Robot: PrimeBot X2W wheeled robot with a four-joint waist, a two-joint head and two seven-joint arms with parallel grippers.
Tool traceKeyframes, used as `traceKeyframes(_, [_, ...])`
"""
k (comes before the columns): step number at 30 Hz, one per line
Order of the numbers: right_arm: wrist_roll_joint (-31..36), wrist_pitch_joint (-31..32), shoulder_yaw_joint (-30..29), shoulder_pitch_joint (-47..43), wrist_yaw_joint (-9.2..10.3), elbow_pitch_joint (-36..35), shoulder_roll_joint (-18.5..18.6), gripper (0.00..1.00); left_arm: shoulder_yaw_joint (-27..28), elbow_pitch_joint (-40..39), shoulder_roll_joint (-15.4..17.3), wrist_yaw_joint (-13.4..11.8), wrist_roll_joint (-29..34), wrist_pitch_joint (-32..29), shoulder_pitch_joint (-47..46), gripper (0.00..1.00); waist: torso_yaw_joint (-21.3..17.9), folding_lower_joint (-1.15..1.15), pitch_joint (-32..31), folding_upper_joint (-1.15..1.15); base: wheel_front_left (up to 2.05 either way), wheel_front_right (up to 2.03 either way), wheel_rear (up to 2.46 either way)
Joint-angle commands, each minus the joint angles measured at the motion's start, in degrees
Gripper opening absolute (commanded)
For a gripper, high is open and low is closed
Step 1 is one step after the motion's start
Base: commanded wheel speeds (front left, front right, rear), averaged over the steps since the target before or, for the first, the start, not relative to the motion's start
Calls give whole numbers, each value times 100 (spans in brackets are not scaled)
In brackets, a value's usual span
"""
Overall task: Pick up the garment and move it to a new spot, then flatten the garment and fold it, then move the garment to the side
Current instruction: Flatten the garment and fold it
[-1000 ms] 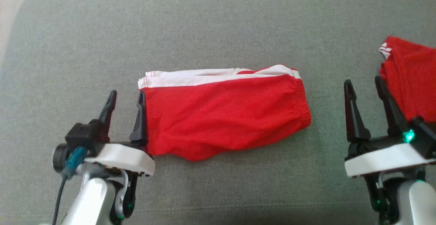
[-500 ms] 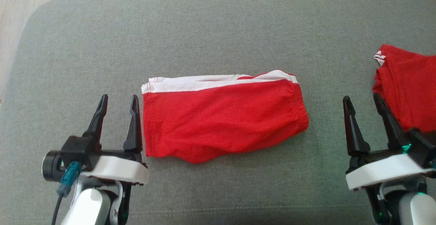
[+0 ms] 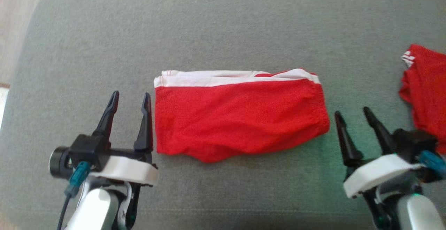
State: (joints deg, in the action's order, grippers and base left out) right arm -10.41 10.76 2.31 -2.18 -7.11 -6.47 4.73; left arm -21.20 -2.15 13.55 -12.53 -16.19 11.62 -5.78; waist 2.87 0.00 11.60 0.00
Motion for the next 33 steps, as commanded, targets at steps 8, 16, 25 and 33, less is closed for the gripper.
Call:
traceKeyframes(8, [-133, 358, 503, 1078, -37, 851, 317, 100, 106, -42, -96, 73, 44, 144, -587, 100, 382, 0, 526, 0, 0, 0, 0])
traceKeyframes(16, [-314, 735, 499, 1474, -37, 1621, 390, 100, 27, 111, -203, 126, 72, 242, -768, 100, 511, 0, 725, 0, 0, 0, 0])
traceKeyframes(25, [-727, 1030, 602, 1462, -37, 1712, 466, 0, 34, 219, -240, 153, 80, 298, -834, 100, 451, 0, 712, 0, 0, 0, 0])
traceKeyframes(33, [-973, 853, 233, 1096, -37, 1397, 760, 0, 47, 250, -213, 143, 86, 316, -773, 100, 252, 0, 520, 0, 0, 0, 0])
